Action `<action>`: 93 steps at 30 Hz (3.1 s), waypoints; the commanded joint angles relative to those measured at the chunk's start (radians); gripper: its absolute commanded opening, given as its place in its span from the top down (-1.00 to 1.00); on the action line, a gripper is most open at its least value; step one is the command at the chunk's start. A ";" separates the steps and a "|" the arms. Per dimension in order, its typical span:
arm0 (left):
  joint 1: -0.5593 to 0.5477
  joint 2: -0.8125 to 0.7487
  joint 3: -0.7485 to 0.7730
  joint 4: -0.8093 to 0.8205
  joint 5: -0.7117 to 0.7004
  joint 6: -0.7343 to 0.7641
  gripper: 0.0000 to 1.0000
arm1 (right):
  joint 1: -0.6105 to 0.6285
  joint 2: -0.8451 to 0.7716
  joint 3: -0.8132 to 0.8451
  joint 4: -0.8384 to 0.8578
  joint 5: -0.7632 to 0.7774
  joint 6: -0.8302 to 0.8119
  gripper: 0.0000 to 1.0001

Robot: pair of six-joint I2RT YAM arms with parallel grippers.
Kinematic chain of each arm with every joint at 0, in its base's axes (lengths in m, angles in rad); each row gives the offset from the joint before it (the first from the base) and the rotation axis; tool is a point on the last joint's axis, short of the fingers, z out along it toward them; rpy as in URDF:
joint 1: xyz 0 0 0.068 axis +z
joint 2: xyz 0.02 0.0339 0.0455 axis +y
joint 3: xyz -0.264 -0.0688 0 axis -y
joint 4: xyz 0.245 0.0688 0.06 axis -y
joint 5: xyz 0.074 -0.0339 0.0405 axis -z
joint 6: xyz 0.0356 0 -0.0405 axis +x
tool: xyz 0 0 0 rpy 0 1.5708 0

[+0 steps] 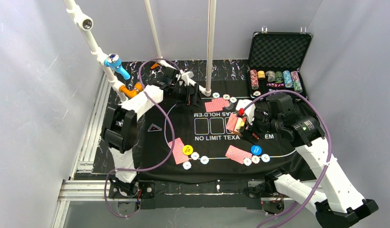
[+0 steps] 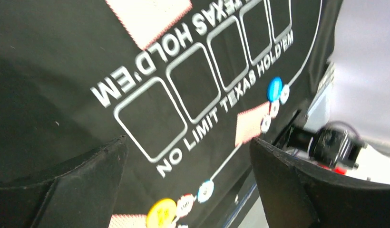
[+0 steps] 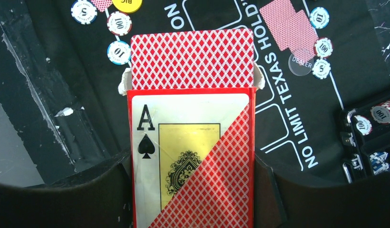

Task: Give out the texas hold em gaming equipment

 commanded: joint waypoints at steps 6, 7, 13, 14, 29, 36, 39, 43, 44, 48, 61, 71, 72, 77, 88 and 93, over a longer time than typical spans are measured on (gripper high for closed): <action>-0.117 -0.266 0.120 -0.427 -0.061 0.465 -0.97 | -0.003 -0.042 -0.007 0.089 -0.044 0.011 0.97; -0.111 -0.292 0.124 -0.421 -0.060 0.453 -0.97 | -0.003 -0.043 -0.006 0.089 -0.045 0.008 0.97; -0.096 -0.370 0.150 -0.391 0.180 0.445 -0.97 | -0.003 -0.041 -0.019 0.118 -0.049 0.004 0.97; -0.101 -0.364 0.170 -0.401 0.203 0.429 -0.97 | -0.003 -0.042 -0.024 0.127 -0.050 0.004 0.97; -0.191 -0.271 0.234 -0.271 0.409 0.104 -0.97 | -0.003 -0.022 -0.037 0.213 -0.076 0.025 0.97; -0.258 -0.221 0.242 -0.224 0.342 0.029 -0.87 | -0.003 -0.021 -0.034 0.222 -0.092 0.034 0.97; -0.274 -0.194 0.250 -0.225 0.315 0.013 -0.80 | -0.003 -0.018 -0.029 0.228 -0.098 0.035 0.97; -0.284 -0.168 0.258 -0.224 0.290 0.008 -0.69 | -0.003 -0.015 -0.025 0.238 -0.103 0.041 0.97; -0.285 -0.163 0.259 -0.225 0.287 0.008 -0.67 | -0.003 -0.015 -0.025 0.238 -0.103 0.041 0.97; -0.284 -0.152 0.261 -0.237 0.280 -0.001 -0.53 | -0.003 -0.015 -0.020 0.239 -0.108 0.041 0.97; -0.201 -0.240 0.187 -0.153 0.330 0.006 -0.05 | -0.003 -0.028 -0.034 0.223 -0.098 0.039 0.97; -0.252 -0.297 0.090 0.019 0.370 -0.082 -0.57 | -0.003 -0.018 -0.052 0.277 -0.099 0.084 0.97; -0.262 -0.289 0.088 0.019 0.359 -0.089 -0.60 | -0.003 -0.015 -0.048 0.279 -0.100 0.087 0.97; -0.304 -0.247 0.104 -0.003 0.317 -0.097 -0.46 | -0.003 -0.014 -0.036 0.291 -0.108 0.106 0.97; -0.229 -0.279 0.011 0.146 0.375 -0.248 0.48 | -0.003 -0.034 -0.038 0.267 -0.097 0.101 0.97; -0.229 -0.304 0.000 0.173 0.381 -0.252 0.64 | -0.003 -0.031 -0.037 0.266 -0.097 0.100 0.97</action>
